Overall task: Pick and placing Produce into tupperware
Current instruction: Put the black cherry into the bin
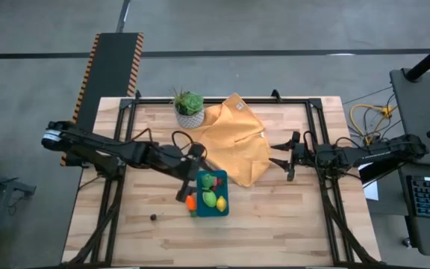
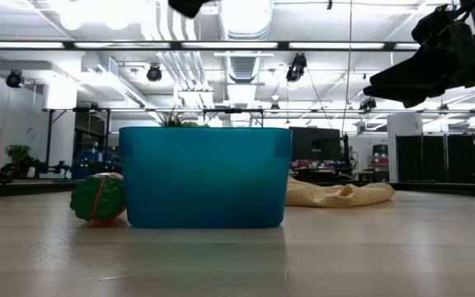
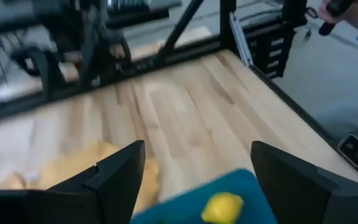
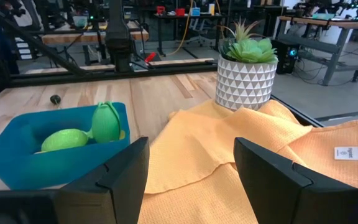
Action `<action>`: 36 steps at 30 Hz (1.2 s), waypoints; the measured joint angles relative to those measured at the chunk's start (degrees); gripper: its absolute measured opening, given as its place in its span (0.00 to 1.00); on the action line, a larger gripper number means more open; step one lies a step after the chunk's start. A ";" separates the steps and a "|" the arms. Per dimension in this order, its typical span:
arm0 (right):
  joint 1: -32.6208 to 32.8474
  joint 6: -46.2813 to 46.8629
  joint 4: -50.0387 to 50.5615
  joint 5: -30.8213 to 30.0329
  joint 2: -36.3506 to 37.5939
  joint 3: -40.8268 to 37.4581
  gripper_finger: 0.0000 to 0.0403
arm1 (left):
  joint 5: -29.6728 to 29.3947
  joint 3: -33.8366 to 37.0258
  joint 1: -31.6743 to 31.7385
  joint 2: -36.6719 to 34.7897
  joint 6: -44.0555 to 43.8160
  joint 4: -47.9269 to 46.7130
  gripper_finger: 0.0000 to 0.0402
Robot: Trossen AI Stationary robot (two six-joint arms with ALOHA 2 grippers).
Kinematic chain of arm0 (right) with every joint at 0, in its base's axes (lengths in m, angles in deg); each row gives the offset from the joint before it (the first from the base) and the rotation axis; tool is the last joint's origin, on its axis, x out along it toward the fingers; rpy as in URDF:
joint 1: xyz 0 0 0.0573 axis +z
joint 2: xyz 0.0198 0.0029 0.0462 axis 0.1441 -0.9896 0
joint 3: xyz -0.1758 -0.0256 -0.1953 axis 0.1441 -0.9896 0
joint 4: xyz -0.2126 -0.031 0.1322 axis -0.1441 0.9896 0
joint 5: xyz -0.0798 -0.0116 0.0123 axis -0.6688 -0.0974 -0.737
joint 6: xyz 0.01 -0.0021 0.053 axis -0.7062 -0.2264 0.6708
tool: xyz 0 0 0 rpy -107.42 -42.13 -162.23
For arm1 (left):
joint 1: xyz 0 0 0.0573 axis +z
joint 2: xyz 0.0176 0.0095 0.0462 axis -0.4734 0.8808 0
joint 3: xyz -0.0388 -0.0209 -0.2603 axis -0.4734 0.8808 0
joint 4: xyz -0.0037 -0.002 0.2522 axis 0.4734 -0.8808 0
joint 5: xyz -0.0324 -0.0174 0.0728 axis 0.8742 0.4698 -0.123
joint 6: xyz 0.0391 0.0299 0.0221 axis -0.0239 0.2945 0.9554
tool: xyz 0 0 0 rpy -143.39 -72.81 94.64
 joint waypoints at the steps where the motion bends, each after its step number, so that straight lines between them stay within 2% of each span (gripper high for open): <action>1: 0.00 0.00 0.00 0.02 0.00 0.00 0.57 | -0.02 -0.05 0.08 -0.02 1.43 0.99 0.69; 3: 0.02 0.00 -0.02 0.01 0.00 0.00 0.57 | -0.07 -0.09 0.09 0.16 3.74 3.27 0.69; 8: 0.00 0.01 0.00 0.00 0.00 -0.02 0.57 | -0.36 -0.20 0.25 1.50 3.12 10.24 0.69; 10: 0.00 0.00 0.00 -0.01 0.00 0.00 0.57 | -3.19 -0.31 0.45 2.13 3.12 11.17 0.69; 12: 0.00 0.00 0.00 0.01 0.00 0.00 0.57 | -9.84 -0.45 0.50 2.64 3.04 11.83 0.69; 15: 0.01 0.01 -0.02 -0.01 0.00 -0.01 0.57 | -26.36 -0.44 0.35 2.56 3.15 11.77 0.69; 17: 0.02 0.02 -0.02 0.01 0.00 0.00 0.57 | -35.26 -0.20 0.07 2.01 3.74 10.74 0.69; 19: 0.00 0.02 -0.01 -0.01 0.00 0.00 0.57 | -40.19 -0.23 -0.23 1.22 4.08 7.85 0.69; 24: 0.01 0.00 0.00 -0.01 0.00 0.00 0.57 | -40.08 -0.23 -1.51 -1.66 1.11 -1.18 0.69; 28: 0.02 0.02 0.00 -0.01 0.00 0.00 0.57 | -36.55 -0.09 -2.43 -3.94 -5.94 -10.92 0.69; 31: 0.02 0.02 0.00 -0.01 0.00 0.00 0.57 | -30.83 -0.09 -2.56 -5.99 -13.39 -17.29 0.69; 36: 0.00 0.02 0.00 -0.01 0.00 0.00 0.57 | -15.67 -0.07 -2.92 -6.86 -18.71 -27.60 0.69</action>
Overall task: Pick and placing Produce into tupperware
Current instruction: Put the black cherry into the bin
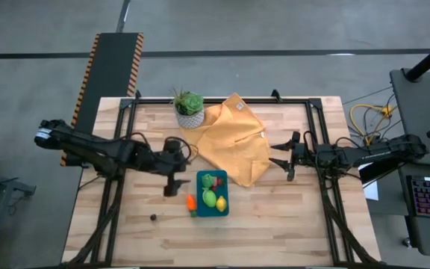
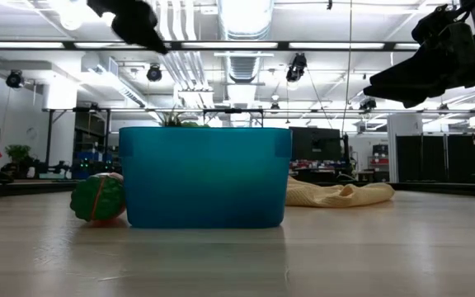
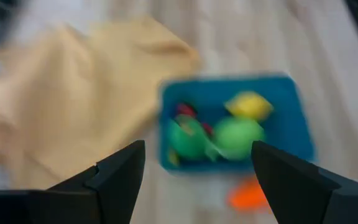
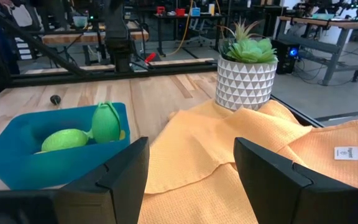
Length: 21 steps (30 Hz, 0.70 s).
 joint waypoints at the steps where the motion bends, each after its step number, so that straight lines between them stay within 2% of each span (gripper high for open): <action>1: 0.00 0.00 0.00 0.00 0.00 0.00 0.57 | 2.41 0.00 -0.34 0.13 -0.59 -1.57 0.69; 6: 0.01 0.10 0.00 0.00 0.00 0.00 0.57 | 8.17 0.04 -2.26 2.50 -8.98 -9.24 0.69; 13: 0.00 1.11 0.00 0.00 0.00 0.00 0.57 | 14.53 1.19 -2.39 5.76 -20.96 -26.58 0.69; 16: 0.01 1.11 0.00 0.00 0.00 0.00 0.57 | 19.46 2.19 -3.71 7.57 -27.25 -26.33 0.69; 21: 0.02 1.11 0.00 0.01 0.00 0.00 0.57 | 19.30 1.98 -10.70 9.72 -36.56 -22.79 0.69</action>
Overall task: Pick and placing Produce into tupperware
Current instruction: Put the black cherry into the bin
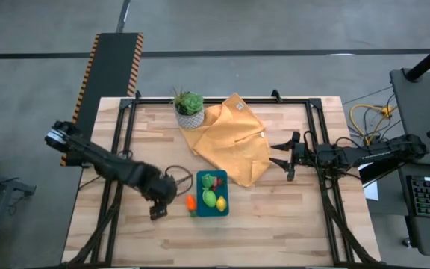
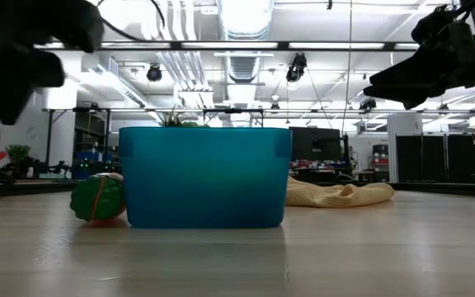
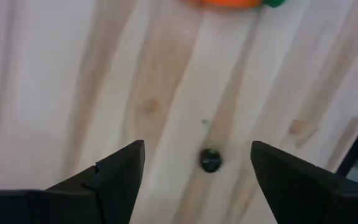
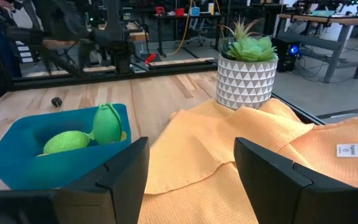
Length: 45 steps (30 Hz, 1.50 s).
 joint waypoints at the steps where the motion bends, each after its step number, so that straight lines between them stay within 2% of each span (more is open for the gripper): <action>1: 0.00 0.00 0.00 0.01 -0.02 0.00 0.57 | -0.80 -0.12 -1.60 0.15 -1.98 0.53 0.69; 8: 0.00 0.87 0.00 0.03 0.00 -0.01 0.57 | -8.83 -0.08 -12.77 1.67 -15.91 0.65 0.69; 13: 0.00 0.87 0.01 0.01 -0.01 -0.01 0.57 | -9.77 -0.06 -18.55 6.17 -23.35 0.91 0.69; 15: 0.00 0.85 0.00 0.03 0.00 0.00 0.57 | -9.72 -0.06 -20.15 8.54 -23.85 1.75 0.69; 19: -0.02 0.51 0.00 0.01 0.00 -0.02 0.57 | -8.92 -0.04 -21.25 12.08 -26.29 2.80 0.69; 28: -0.02 -0.97 0.00 0.01 0.00 0.00 0.57 | -8.06 0.07 -21.96 16.22 -25.72 3.65 0.69; 38: -0.01 -1.09 -0.07 0.00 0.00 0.00 0.57 | -9.82 0.85 -22.67 19.26 -24.24 4.73 0.69; 45: -0.01 -1.09 -0.07 -0.01 0.00 0.00 0.57 | -10.01 2.01 -23.14 18.67 -24.03 6.33 0.69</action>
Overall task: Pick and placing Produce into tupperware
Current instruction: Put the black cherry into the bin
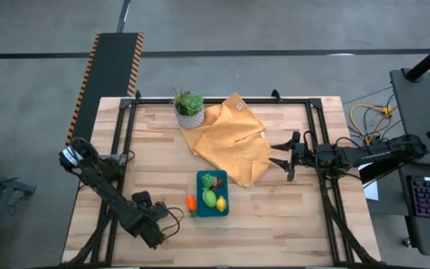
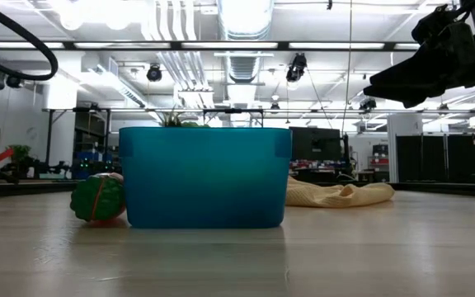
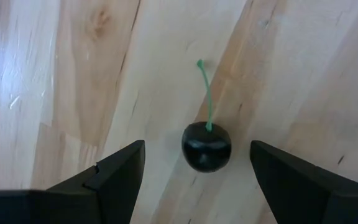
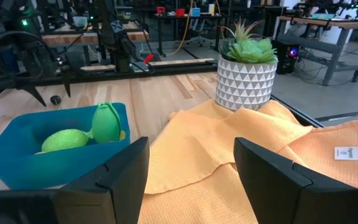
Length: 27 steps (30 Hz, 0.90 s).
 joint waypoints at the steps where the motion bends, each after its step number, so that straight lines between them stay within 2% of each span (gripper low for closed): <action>1: 0.01 -0.02 0.00 0.00 0.00 0.00 0.57 | -0.02 0.20 0.00 -0.14 0.65 0.16 0.69; 7: -0.01 0.00 0.00 0.00 0.00 0.00 0.57 | -0.02 0.83 0.00 -0.29 1.96 1.29 0.69; 10: 0.00 0.00 0.01 0.00 0.00 0.00 0.57 | 0.02 0.88 0.00 -0.29 2.29 1.79 0.66; 22: 0.01 0.03 0.02 -0.02 0.00 0.00 0.57 | 0.33 0.82 -0.02 -0.34 2.96 3.27 0.32; 27: -0.01 0.20 0.02 -0.02 0.00 0.00 0.57 | 0.24 0.83 -0.02 -0.56 3.52 3.31 0.22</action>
